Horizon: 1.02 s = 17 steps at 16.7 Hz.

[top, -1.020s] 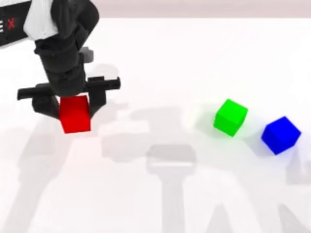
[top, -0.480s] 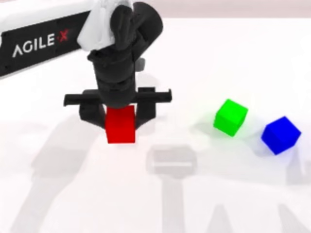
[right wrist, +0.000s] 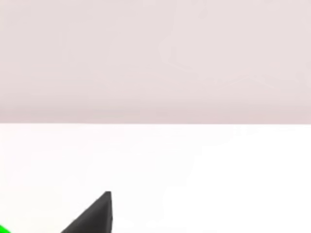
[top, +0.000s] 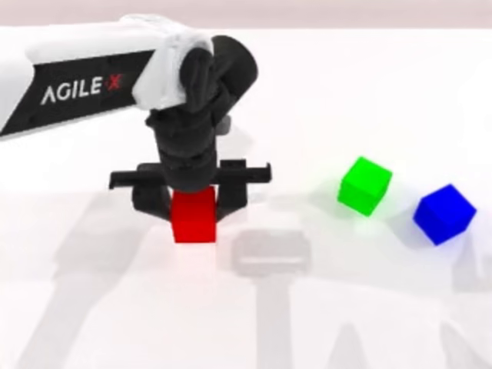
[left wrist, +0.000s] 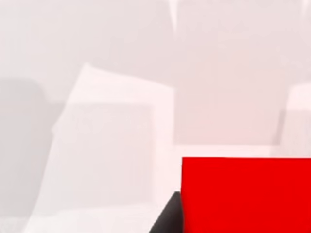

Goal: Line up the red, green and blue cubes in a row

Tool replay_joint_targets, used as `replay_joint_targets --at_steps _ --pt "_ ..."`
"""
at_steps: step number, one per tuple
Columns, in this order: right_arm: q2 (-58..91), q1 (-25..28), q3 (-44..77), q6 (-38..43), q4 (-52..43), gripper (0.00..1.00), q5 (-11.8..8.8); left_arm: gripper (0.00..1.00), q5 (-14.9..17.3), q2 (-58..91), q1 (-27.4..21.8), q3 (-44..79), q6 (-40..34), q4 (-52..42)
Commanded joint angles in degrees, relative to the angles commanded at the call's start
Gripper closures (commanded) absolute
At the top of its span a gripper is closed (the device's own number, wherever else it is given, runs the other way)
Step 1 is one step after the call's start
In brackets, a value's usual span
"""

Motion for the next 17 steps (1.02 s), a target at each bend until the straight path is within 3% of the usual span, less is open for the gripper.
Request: replay_joint_targets --at_steps 3,8,17 --pt "0.0 0.0 0.0 0.0 0.0 0.0 0.0 1.0 0.01 1.43 -0.17 -3.88 0.02 5.38" --pt "0.0 0.0 0.0 0.0 0.0 0.0 0.0 1.0 0.0 1.74 -0.22 -4.63 0.01 6.26" --pt "0.0 0.0 0.0 0.0 0.0 0.0 0.0 0.32 0.0 1.74 -0.22 -4.63 0.01 6.26"
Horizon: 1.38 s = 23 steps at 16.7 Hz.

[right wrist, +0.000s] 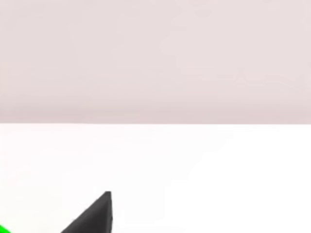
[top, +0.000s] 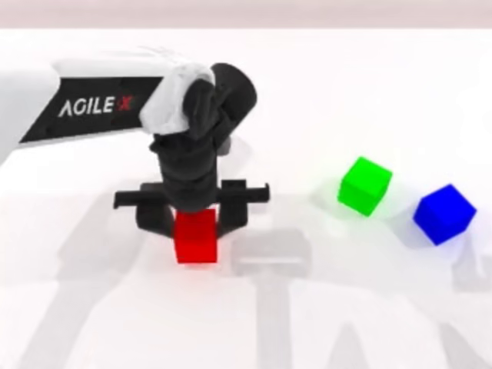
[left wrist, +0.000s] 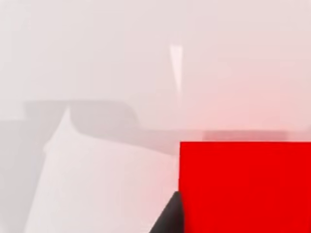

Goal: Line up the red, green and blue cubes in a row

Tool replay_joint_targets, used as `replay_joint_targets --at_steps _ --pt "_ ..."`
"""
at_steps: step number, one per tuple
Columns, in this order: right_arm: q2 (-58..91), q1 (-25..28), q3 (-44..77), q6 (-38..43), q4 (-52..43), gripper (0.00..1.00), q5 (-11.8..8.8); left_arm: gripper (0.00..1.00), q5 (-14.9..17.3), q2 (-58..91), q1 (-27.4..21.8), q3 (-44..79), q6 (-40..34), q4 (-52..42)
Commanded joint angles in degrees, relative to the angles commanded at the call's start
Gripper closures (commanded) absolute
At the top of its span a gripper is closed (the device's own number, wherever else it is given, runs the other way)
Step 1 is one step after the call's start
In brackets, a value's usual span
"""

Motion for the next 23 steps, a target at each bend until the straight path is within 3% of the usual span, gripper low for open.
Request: replay_joint_targets --at_steps 4,5,14,23 --pt "0.0 0.0 0.0 0.0 0.0 0.0 0.0 0.02 0.0 0.0 0.0 0.0 0.0 0.0" --pt "0.0 0.0 0.0 0.0 0.0 0.0 0.0 0.0 0.0 0.0 0.0 0.0 0.0 0.0" --pt "0.0 0.0 0.0 0.0 0.0 0.0 0.0 0.0 0.0 -0.06 0.07 0.19 0.0 -0.21" --pt "0.0 0.0 0.0 0.0 0.0 0.0 0.0 0.0 -0.04 -4.58 0.98 9.79 -0.3 -14.35"
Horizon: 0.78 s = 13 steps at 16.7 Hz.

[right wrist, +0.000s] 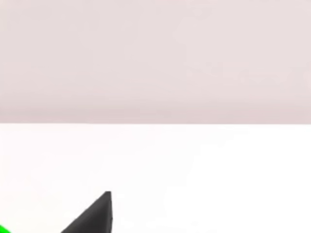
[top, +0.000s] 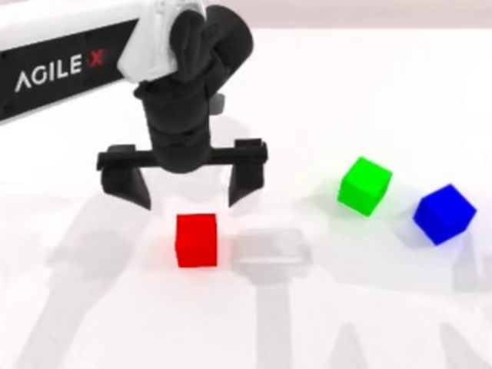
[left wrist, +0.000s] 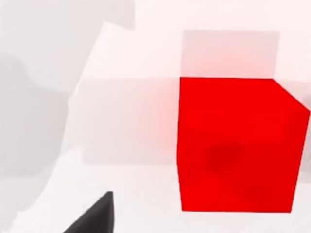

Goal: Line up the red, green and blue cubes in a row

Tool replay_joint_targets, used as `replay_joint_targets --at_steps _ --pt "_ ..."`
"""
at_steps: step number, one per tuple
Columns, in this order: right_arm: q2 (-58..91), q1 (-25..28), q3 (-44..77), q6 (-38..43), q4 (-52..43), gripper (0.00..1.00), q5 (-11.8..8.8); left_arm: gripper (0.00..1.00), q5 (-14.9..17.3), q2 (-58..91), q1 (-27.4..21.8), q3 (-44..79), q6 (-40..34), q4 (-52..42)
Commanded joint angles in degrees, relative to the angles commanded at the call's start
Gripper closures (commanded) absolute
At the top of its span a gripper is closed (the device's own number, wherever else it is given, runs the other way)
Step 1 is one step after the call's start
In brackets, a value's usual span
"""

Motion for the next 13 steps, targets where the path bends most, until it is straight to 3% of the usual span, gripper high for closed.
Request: replay_joint_targets --at_steps 6,13 --pt "1.71 0.53 1.74 -0.53 -1.19 0.0 -0.11 0.0 -0.1 -1.37 0.45 -1.65 0.08 1.17" --pt "26.56 5.85 25.73 -7.05 -16.77 0.0 -0.25 0.0 -0.83 -24.4 10.05 -20.85 1.93 14.03"
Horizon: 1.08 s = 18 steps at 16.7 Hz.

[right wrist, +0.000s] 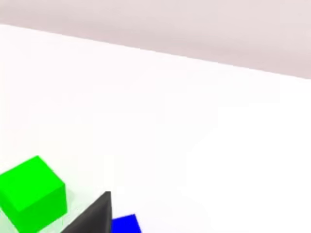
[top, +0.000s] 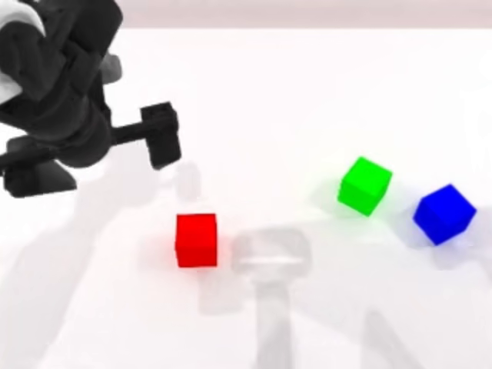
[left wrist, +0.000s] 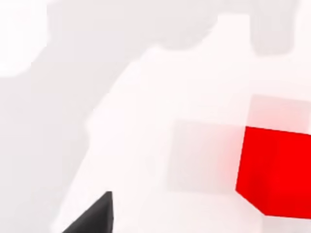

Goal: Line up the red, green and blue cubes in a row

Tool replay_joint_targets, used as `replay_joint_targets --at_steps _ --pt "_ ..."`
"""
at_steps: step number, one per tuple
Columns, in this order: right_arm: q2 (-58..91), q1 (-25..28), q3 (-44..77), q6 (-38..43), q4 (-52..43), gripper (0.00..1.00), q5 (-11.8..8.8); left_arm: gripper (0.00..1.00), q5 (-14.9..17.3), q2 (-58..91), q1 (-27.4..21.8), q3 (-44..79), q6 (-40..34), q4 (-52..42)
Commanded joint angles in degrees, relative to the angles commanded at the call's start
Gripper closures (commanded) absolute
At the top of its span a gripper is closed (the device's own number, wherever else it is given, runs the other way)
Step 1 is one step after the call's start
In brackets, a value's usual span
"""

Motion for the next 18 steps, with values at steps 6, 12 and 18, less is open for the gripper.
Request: replay_joint_targets --at_steps 6,12,18 --pt "39.52 6.44 31.52 -8.32 -21.46 0.0 0.1 0.0 -0.32 -34.42 11.24 -27.97 7.47 17.5" --pt "76.3 12.64 60.58 -16.22 -41.71 0.0 0.02 0.0 0.13 -66.25 19.72 -54.13 19.49 35.45" --pt "97.42 16.75 81.27 -21.57 -53.94 0.0 0.3 0.0 1.24 -84.83 23.56 -67.96 29.79 48.95"
